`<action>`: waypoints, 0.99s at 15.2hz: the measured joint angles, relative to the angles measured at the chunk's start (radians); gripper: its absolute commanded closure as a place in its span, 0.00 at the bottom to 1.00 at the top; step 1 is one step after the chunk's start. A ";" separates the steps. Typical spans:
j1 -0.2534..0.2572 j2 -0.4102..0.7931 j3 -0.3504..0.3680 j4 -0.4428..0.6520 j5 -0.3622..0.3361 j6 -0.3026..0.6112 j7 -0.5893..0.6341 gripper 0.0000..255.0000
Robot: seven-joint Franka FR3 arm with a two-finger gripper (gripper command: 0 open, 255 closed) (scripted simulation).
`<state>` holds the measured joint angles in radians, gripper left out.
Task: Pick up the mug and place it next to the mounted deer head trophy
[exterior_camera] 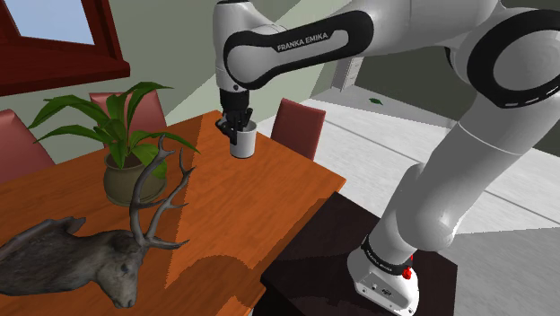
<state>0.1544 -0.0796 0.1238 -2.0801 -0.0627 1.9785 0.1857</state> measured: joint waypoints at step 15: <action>-0.001 0.078 0.000 -0.120 -0.019 0.196 0.021 1.00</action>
<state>0.1534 -0.0017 0.1243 -2.2000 -0.0815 2.1748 0.2071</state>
